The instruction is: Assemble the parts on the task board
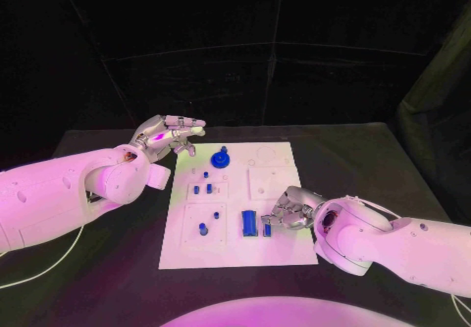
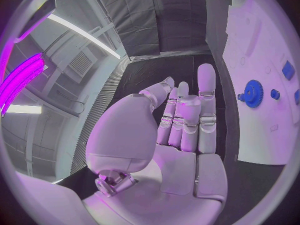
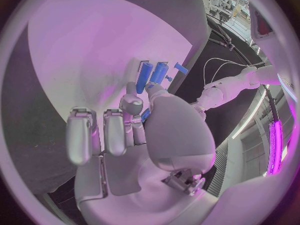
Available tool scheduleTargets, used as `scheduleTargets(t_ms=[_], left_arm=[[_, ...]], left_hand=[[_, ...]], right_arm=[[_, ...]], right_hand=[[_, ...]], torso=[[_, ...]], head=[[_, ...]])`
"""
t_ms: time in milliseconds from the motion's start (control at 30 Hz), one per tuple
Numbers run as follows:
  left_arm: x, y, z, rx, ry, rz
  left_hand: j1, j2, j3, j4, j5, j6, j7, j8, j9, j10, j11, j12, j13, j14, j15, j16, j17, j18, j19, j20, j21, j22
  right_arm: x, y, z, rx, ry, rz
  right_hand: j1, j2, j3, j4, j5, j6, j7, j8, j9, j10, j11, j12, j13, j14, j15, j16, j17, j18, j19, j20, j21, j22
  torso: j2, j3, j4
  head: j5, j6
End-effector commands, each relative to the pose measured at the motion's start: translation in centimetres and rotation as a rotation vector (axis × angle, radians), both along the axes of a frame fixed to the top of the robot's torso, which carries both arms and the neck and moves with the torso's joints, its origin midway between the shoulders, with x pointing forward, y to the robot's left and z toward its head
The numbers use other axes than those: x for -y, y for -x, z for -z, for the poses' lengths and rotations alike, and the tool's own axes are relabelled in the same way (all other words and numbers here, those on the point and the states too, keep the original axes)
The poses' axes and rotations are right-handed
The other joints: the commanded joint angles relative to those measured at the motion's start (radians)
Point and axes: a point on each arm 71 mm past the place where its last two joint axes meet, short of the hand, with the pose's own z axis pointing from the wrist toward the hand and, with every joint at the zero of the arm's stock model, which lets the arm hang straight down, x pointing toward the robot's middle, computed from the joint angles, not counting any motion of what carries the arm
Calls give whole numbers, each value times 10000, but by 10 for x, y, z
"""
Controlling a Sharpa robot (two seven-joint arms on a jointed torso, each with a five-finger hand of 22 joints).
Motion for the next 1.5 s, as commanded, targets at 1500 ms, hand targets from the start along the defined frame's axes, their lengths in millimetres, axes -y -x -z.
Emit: scheduleTargets(t_ms=[1500], left_arm=[[-10, -37, 12, 257, 822, -1500]], left_hand=[[-435, -13, -607, 373, 55, -366, 35, -229, -44, -325, 564, -1596, -500, -4013, 1193, -7609, -5306, -66, -4223, 1129, -4322, -2785]], right_arm=[[72, -134, -37, 1783, -9074, 1623]], right_hand=[[2628, 878, -1132, -1779, -2744, -2078, 1193, -1284, -1946, -3269, 1655, -8486, -8760, -3885, 1997, -12878, -10610, 1366, -6247, 1920, -11617, -8499]], torso=[[-914, -139, -158]], head=[[-185, 1458]])
